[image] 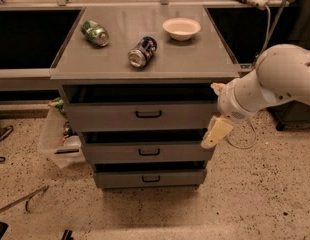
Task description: Open top drawer
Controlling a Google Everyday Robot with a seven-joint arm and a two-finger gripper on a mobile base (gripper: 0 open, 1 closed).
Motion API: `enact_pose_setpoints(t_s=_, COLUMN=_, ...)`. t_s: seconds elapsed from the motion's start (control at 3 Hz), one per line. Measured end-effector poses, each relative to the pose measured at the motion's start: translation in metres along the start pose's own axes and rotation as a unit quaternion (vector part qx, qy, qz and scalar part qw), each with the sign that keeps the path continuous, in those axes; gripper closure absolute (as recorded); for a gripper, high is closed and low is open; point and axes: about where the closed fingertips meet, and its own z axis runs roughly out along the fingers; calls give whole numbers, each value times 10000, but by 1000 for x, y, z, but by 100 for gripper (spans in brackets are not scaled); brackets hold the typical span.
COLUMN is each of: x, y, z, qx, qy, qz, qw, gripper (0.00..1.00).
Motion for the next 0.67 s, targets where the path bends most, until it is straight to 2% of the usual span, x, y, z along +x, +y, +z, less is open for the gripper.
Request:
enact_pose_setpoints(t_s=0.33, x=-7, y=-2, z=43, qx=-221, qy=-173, qz=-140, qw=9995, gripper=0)
enact_pose_setpoints(t_s=0.67, x=-11, y=6, z=109, qx=-545, qy=-441, qz=-265, qw=9972, gripper=0)
